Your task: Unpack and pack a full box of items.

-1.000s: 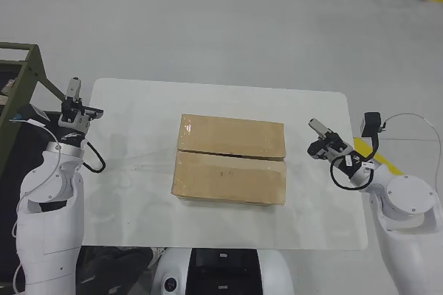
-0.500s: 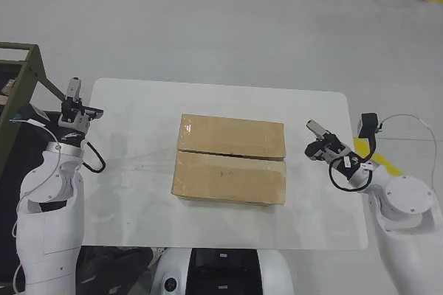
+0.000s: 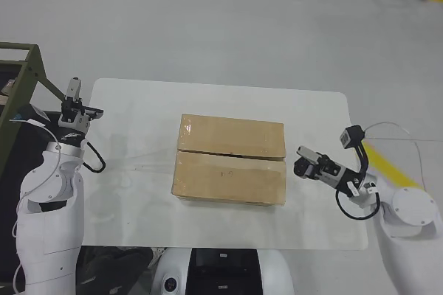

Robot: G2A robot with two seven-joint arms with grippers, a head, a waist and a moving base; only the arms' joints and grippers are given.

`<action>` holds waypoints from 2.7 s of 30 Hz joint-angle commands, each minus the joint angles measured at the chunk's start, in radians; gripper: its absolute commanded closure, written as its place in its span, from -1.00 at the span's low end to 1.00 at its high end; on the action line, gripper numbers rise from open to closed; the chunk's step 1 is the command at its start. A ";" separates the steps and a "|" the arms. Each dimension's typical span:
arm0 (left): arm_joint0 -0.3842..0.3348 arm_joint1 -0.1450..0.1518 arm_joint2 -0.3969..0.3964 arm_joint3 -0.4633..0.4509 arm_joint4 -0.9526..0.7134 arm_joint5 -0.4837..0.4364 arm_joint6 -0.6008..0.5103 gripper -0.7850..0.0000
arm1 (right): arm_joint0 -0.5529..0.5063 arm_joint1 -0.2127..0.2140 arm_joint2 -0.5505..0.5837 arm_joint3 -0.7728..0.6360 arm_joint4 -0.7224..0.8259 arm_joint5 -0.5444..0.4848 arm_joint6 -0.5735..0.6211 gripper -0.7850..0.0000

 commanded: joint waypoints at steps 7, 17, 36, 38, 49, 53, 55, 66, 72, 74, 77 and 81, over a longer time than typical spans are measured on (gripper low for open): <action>0.000 0.000 0.000 0.000 0.000 0.000 0.000 -1.00 | -0.010 0.005 -0.022 0.020 -0.008 -0.025 0.008 -1.00; 0.000 0.000 0.000 0.000 0.000 0.000 0.000 -1.00 | 0.012 0.010 -0.067 0.041 -0.015 -0.023 0.030 -1.00; 0.000 0.000 0.000 0.000 0.000 0.000 0.000 -1.00 | 0.022 0.022 -0.072 -0.001 0.060 -0.026 0.058 -1.00; 0.000 0.000 0.000 0.000 0.000 0.000 0.000 -1.00 | 0.018 0.024 -0.067 -0.009 0.077 -0.031 0.069 -1.00; 0.000 0.000 0.000 0.000 0.000 0.000 0.000 -1.00 | -0.026 0.037 -0.033 -0.057 0.205 -0.058 0.200 -1.00; 0.000 0.000 0.000 0.000 0.000 0.000 0.000 -1.00 | -0.049 0.044 -0.021 -0.081 0.263 -0.061 0.295 -1.00; 0.000 0.000 0.000 0.000 0.000 0.000 0.000 -1.00 | -0.061 0.048 -0.016 -0.093 0.268 -0.058 0.328 -1.00; 0.000 0.000 0.000 0.000 0.000 0.000 0.000 -1.00 | -0.140 0.064 -0.032 -0.165 0.200 -0.045 0.398 -1.00; 0.000 0.000 0.000 0.000 0.000 0.000 0.000 -1.00 | -0.168 0.072 -0.067 -0.165 0.155 -0.032 0.412 -1.00; 0.000 0.000 0.000 0.000 0.000 0.000 0.000 -1.00 | -0.178 0.074 -0.075 -0.166 0.145 -0.029 0.412 -1.00; 0.000 0.000 0.000 0.000 0.000 0.000 0.000 -1.00 | -0.191 0.078 -0.089 -0.165 0.119 -0.024 0.416 -1.00; 0.000 0.000 0.000 0.000 0.000 0.000 0.000 -1.00 | -0.192 0.084 -0.108 -0.153 0.063 -0.008 0.410 -1.00</action>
